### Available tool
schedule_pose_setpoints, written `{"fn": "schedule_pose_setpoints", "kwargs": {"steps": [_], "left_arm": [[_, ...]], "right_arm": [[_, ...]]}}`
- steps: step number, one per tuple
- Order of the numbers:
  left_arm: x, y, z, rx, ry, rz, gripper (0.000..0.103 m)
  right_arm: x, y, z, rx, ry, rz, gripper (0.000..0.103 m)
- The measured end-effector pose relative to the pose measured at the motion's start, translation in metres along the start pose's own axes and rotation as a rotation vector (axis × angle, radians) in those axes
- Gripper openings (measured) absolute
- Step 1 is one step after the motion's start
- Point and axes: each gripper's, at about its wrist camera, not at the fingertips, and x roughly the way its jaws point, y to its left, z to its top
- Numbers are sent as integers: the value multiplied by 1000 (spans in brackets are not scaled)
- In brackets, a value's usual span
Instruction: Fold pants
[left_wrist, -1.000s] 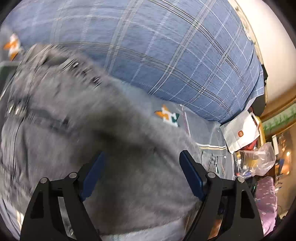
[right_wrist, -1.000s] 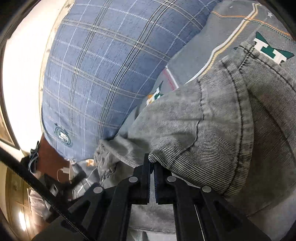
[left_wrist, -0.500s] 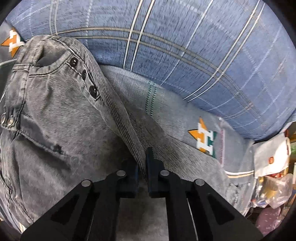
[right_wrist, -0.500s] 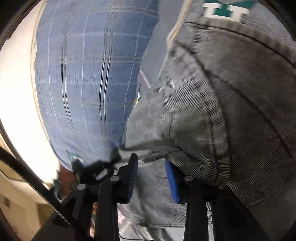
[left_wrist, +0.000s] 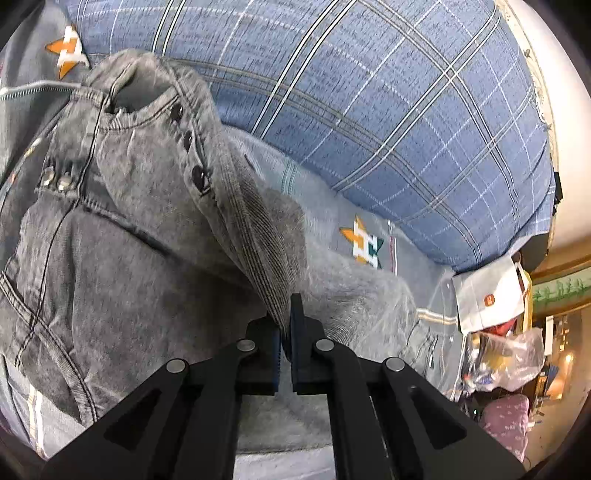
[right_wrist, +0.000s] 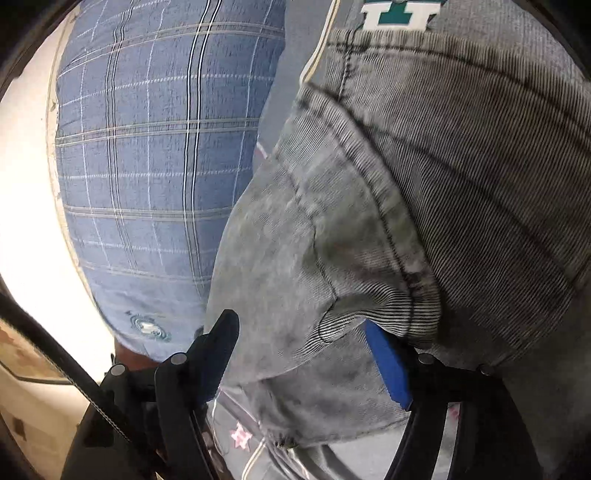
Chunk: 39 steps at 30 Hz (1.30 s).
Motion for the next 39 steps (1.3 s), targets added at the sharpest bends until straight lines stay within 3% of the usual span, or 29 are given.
{"fn": "schedule_pose_setpoints", "kwargs": {"steps": [1,2,4,9,12,14,16,19,22,24,25,26,27,28,33,36,37,39], "left_arm": [[3,2,-4,14,1,11,2],[6,2,-6,28,2,26,2],[9,1,-10,27,2,19,2],[-7,-20,-23,16,-19,-55,2],[-22,-33,-46,43,-54,-92,2],[-13,-35,-63,62,-48,-52,2],[11,-31,-83,89,7,8,2],[36,-18,-98,73,71,39,2],[36,-13,-100,52,68,18,2],[32,-13,-99,61,63,15,2],[30,-13,-98,69,63,18,2],[30,-13,-98,74,67,21,2],[30,-12,-97,78,73,24,2],[30,-10,-96,73,78,26,2],[32,0,-101,56,87,14,2],[32,1,-99,54,92,11,2],[32,1,-98,57,92,14,2],[31,-1,-95,56,92,19,2]], "right_arm": [[-1,-2,3,-9,-6,-12,57],[-2,-1,6,-34,-7,-44,35],[-10,4,14,-99,-63,-106,6],[-54,42,29,-275,-192,-17,2],[-84,62,30,-384,-267,-40,2],[-97,52,36,-371,-275,-121,2],[-103,30,44,-288,-292,-210,2],[-93,-2,54,-157,-209,-195,0],[-90,11,46,-240,-195,-192,0],[-87,23,43,-308,-208,-250,10],[-83,26,43,-331,-205,-286,27],[-78,25,44,-327,-197,-293,58],[-75,21,44,-311,-182,-288,69],[-70,20,45,-305,-163,-284,71],[-52,4,50,-269,-95,-344,62],[-47,8,45,-315,-119,-423,31],[-42,15,42,-372,-108,-448,10],[-38,22,34,-423,-98,-455,5]]}}
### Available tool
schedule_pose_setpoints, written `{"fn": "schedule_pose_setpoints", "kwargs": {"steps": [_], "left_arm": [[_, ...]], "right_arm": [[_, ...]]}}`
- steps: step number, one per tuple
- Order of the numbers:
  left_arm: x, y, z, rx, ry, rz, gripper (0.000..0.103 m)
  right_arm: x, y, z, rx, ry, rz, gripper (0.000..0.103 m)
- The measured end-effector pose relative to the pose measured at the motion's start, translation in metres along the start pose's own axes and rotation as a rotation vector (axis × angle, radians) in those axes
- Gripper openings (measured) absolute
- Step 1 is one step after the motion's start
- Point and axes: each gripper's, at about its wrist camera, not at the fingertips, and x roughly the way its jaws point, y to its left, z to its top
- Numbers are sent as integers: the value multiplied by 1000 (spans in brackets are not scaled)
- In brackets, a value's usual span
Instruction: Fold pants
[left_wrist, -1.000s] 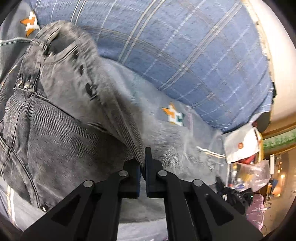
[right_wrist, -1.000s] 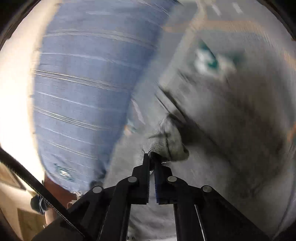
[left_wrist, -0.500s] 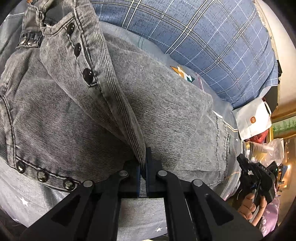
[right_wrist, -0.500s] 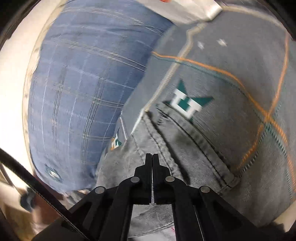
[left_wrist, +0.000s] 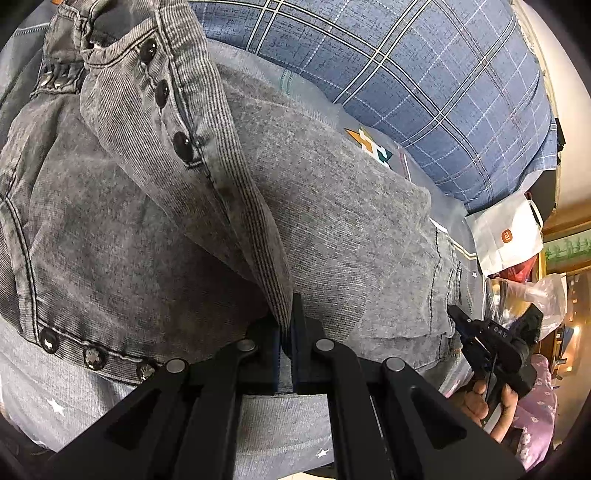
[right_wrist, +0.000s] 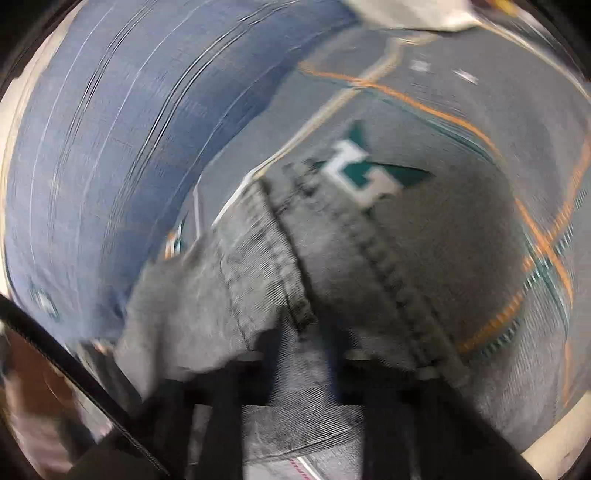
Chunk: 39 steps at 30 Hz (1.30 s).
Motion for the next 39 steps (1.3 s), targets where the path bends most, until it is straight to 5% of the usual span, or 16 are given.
{"fn": "schedule_pose_setpoints", "kwargs": {"steps": [7,12,14,16,19,24,27,29,31,34,36,39], "left_arm": [[-49,-15,-10,11,-79,-84,2],[-10,-2,-31,80,28,30,2],[3,12,-36,41,63,24,2],[-1,15,-38,16,50,-22,2],[-13,12,-39,46,6,-53,2],[16,12,-43,103,41,10,2],[7,7,-49,181,-2,18,8],[-3,5,-52,223,-21,7,19],[-17,6,-51,241,-39,4,35],[-50,13,-37,240,-101,-33,41],[-74,20,-21,220,-162,-63,45],[-101,37,10,170,-280,-26,65]], "right_arm": [[-71,2,4,-48,-186,32,3],[-51,-23,-6,-26,-85,-16,3],[-41,-29,-12,-1,-45,-19,3],[-58,-23,-15,-24,-97,-23,3],[-73,-15,-20,-56,-161,-77,3],[-27,-14,-24,-106,-35,-252,9],[-22,-5,-28,-179,-52,-337,11],[-43,11,-32,-233,-174,-366,49],[-67,31,-43,-298,-322,-393,73],[-94,67,-63,-398,-414,-247,75],[-92,96,-72,-463,-345,-23,75],[-60,143,-79,-517,-138,266,75]]}}
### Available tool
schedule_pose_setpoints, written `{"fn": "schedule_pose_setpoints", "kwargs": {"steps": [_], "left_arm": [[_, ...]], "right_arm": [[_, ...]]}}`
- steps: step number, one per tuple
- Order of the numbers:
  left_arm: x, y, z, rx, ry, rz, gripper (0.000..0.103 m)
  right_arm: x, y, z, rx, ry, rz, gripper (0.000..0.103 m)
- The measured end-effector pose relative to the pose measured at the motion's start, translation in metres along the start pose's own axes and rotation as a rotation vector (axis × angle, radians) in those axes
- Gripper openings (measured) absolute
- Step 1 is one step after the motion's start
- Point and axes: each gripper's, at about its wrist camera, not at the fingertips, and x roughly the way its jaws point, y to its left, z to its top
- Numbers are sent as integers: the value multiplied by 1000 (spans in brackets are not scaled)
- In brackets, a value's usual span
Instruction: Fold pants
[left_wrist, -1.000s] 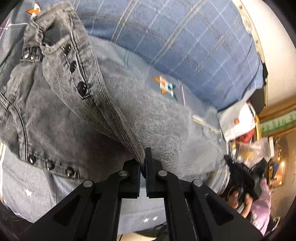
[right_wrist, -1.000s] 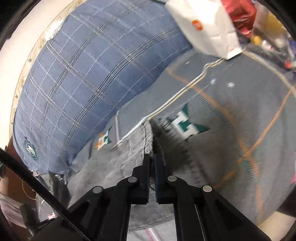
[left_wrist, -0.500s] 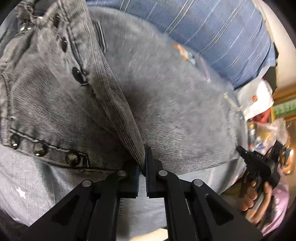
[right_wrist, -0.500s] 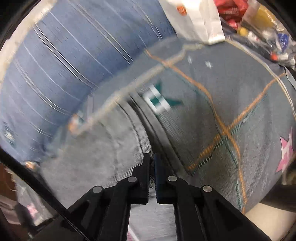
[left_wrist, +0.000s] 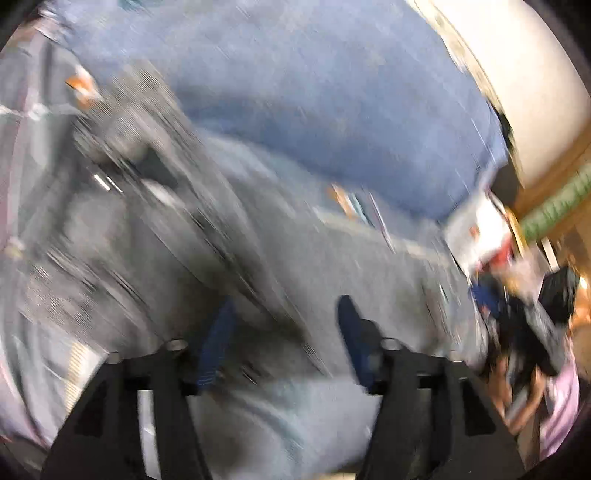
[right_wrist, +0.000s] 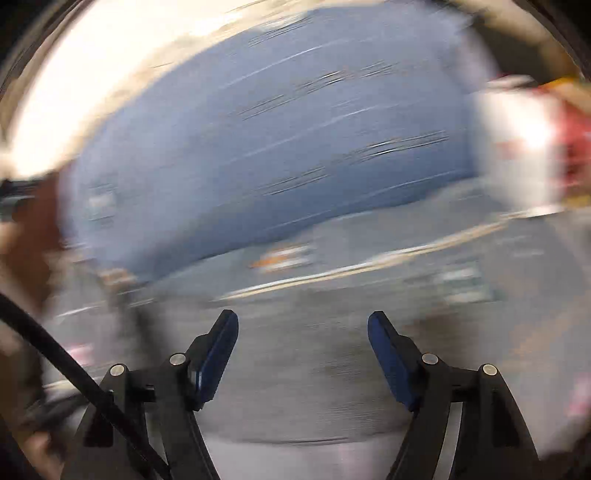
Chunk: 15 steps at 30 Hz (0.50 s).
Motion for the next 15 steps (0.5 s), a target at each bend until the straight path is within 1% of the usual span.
{"fn": "schedule_pose_setpoints", "kwargs": {"steps": [1,2,3,4,5,6,7,9,10,11,12,14,15], "left_arm": [[-3,11,12,-22,-41,37,65],[-5,23,21,-51,-72,54,65],[-4,39,27,-87,-103,63,65],[-3,52,29,-108,-127,81,65],[0,64,29,-134,-146,137,65],[2,73,29,-162,-143,182,65],[3,82,31,-203,-133,193,65],[1,97,38,-263,-124,113,65],[-1,101,40,-284,-129,93,65],[-5,103,42,-294,-143,82,65],[-6,103,43,-294,-154,90,65],[-8,104,46,-296,-166,98,65],[-9,106,46,-307,-166,89,65]], "right_arm": [[15,10,1,4,37,59,75],[30,20,2,3,65,96,75],[53,36,2,-14,107,128,75],[69,47,2,-32,134,138,75],[83,59,0,-48,157,150,75],[99,70,-1,-65,184,166,75],[113,83,-3,-84,216,188,74],[136,109,-11,-122,256,224,74],[146,122,-13,-142,267,226,73],[158,136,-13,-162,279,218,73],[172,149,-13,-184,288,209,73],[188,168,-18,-233,285,185,72],[196,174,-20,-251,292,170,70]]}}
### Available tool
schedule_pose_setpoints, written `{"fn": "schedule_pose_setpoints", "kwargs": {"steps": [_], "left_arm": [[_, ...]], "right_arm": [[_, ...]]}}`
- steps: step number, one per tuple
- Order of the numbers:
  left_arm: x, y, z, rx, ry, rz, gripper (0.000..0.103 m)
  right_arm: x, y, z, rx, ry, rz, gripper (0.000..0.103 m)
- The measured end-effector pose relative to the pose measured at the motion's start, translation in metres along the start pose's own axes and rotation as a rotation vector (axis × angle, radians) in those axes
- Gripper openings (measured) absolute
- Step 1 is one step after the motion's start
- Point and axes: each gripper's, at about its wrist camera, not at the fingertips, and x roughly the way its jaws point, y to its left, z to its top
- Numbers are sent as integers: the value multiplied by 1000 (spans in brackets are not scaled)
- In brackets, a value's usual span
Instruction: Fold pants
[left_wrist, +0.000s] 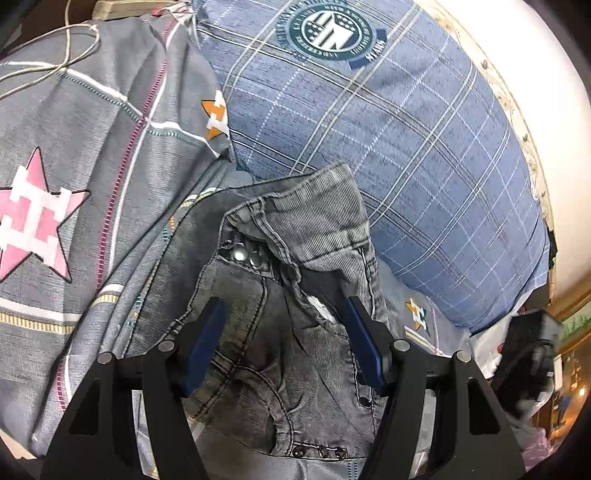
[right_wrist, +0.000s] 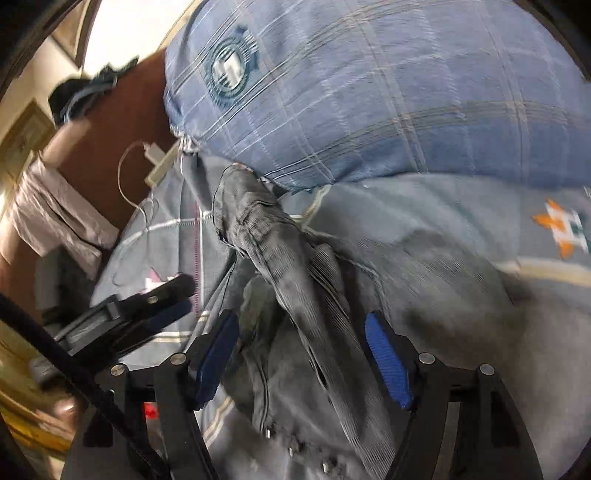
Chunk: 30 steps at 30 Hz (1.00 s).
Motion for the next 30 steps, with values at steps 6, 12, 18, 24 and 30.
{"fn": "schedule_pose_setpoints", "kwargs": {"steps": [6,12,18,24,30], "left_arm": [[-11,14,1,-44,10,-37,65],[0,10,-3,-40,48,-48,73],[23,30,-5,-129,102,2,60],[-8,43,-6,-208,34,-18,10],[-6,35,-17,-70,83,233,13]], "right_arm": [[1,20,-20,-42,21,18,8],[13,39,-48,-82,57,22,8],[13,46,-70,-114,68,35,8],[-4,64,-63,-156,43,33,7],[-5,78,-85,-200,84,32,8]]}}
